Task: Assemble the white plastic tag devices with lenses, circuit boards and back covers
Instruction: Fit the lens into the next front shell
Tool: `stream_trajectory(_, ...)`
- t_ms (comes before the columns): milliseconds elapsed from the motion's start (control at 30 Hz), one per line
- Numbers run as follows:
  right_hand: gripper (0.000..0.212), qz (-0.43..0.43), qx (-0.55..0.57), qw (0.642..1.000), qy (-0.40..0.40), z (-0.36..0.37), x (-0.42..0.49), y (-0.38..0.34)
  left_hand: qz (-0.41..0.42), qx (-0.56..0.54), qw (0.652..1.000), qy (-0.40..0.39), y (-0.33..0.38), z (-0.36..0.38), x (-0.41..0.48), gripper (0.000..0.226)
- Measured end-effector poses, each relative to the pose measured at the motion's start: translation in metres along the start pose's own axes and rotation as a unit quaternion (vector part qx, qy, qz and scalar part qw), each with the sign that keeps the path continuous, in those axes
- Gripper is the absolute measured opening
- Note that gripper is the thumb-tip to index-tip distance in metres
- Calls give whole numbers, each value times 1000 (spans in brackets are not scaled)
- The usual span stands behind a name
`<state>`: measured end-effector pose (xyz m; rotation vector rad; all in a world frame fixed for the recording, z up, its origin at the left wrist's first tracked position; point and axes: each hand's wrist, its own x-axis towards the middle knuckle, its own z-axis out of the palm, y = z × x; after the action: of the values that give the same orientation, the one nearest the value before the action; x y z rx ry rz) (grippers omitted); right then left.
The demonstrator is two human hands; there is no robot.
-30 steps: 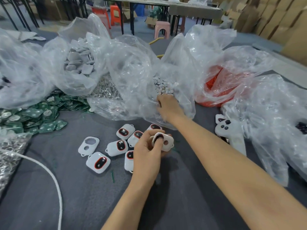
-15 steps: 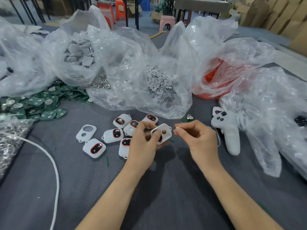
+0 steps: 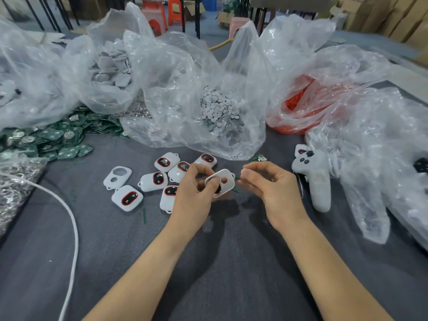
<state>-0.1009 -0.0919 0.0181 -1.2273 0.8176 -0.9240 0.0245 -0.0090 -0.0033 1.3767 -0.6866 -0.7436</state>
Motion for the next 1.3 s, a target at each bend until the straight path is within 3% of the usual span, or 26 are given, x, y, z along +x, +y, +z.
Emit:
stream_trajectory(133,17,31,57,998,-4,-1,1,-3,-1,-2,1000,8,2,1,-2,25)
stream_trajectory(367,8,51,47,997,-14,1,0,-3,-10,-20,1000,7,2,1,-1,20)
stream_trajectory(467,13,39,13,999,-17,2,-1,-1,-8,-28,1000,-1,3,0,-1,18)
stream_trajectory(633,14,10,-66,997,-50,9,-5,4,58,94,994,1,1,-2,-3,17)
stream_trajectory(833,21,-23,-91,995,-42,9,-6,4,80,118,990,10,4,1,-8,23)
stream_trajectory(1300,15,-75,-217,970,-85,11,-8,5,84,140,986,-20,6,2,-10,16)
